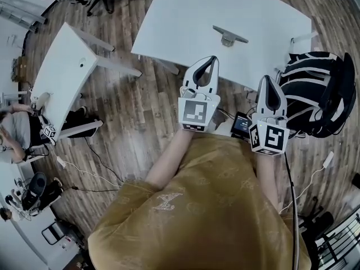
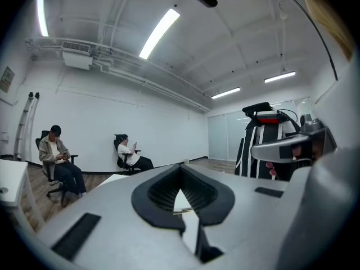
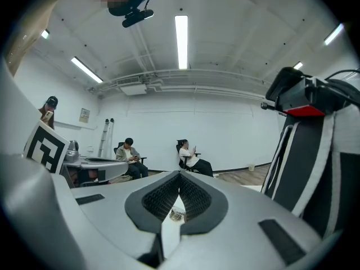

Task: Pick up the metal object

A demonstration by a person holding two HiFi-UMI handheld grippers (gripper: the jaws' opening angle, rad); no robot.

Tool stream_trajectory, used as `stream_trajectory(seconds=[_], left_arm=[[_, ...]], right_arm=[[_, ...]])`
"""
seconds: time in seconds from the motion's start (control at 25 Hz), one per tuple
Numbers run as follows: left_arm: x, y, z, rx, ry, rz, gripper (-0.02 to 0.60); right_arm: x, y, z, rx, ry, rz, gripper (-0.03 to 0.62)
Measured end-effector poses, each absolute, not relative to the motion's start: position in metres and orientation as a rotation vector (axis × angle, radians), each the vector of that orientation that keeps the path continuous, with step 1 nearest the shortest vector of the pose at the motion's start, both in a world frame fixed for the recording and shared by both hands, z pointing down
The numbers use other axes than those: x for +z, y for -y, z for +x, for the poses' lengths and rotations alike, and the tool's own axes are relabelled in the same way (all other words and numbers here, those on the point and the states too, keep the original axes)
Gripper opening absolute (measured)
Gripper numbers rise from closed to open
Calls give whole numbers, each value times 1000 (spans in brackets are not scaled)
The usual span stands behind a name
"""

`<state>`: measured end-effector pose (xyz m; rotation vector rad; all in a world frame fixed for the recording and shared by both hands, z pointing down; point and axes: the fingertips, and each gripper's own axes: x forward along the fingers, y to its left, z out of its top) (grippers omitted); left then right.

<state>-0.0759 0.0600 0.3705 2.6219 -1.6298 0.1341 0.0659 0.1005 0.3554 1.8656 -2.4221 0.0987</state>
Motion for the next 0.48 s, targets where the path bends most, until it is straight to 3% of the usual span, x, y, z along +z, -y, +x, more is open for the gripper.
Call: stream_trajectory(seconds=[0.48], left_arm=[[376,-24,-72,142,1594,2639,6]], right_arm=[[361,-58,69,132,2415,1876,6]])
